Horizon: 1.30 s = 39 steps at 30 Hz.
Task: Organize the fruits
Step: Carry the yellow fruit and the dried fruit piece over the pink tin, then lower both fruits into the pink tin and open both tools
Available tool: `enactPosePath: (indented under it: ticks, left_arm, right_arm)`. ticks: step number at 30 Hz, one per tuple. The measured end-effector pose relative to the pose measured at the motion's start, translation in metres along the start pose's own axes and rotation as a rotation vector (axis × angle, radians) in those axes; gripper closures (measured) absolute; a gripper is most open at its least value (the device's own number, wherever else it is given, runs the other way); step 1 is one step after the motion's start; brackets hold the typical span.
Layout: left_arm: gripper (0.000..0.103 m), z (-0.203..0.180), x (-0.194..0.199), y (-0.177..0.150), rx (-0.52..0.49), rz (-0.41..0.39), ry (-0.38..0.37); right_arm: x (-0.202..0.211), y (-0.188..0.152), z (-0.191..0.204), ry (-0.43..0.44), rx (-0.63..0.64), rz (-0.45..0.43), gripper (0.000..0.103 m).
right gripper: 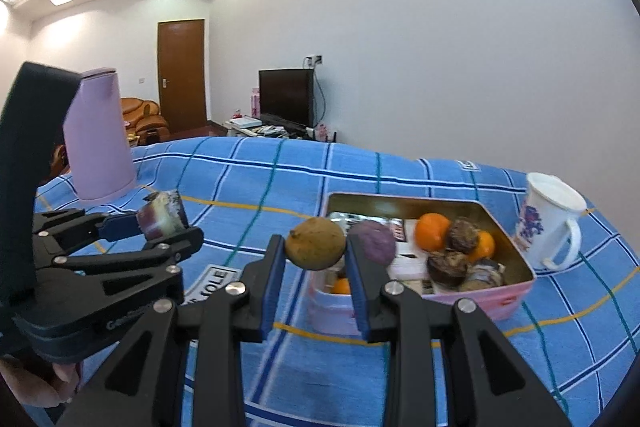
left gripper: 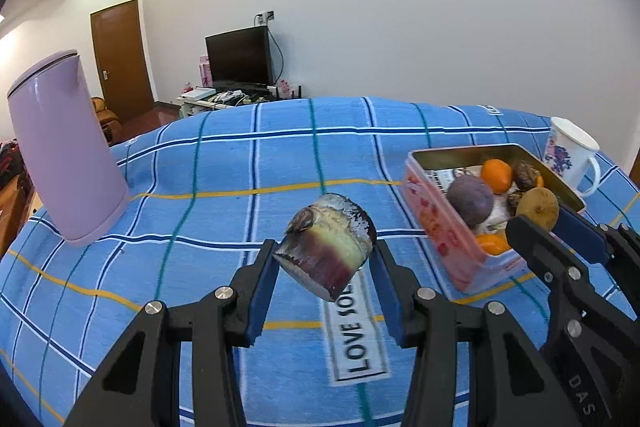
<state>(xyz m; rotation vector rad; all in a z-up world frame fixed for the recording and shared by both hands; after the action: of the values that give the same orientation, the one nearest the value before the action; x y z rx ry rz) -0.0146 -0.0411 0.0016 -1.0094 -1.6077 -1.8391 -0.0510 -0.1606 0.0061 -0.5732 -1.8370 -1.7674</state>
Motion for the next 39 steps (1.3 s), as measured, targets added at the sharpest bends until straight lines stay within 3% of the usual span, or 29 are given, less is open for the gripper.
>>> enactPosePath:
  ticks: [33,39]
  left_arm:
    - [0.054,-0.101,-0.005,0.027,-0.106,-0.017,-0.088]
    - [0.054,-0.116,-0.019,0.041,-0.098,-0.003,-0.095]
  right_arm:
    - [0.010,0.006,-0.110,-0.174,-0.141,0.002,0.069]
    - [-0.002,0.015,-0.142,-0.152,-0.215,0.044,0.069]
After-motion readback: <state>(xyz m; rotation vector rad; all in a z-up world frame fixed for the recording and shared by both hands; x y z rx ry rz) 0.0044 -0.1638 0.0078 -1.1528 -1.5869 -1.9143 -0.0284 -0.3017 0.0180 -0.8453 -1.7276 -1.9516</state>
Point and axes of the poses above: each gripper's, at about its wrist camera, not at the fingertips, and x roughly against the way its jaws point, z to its left, y to its top, the point moved 3 cm from there along -x, roughly the way its jaws point, and after that the axes turned 15 degrees about z, right-handed, at the moved point
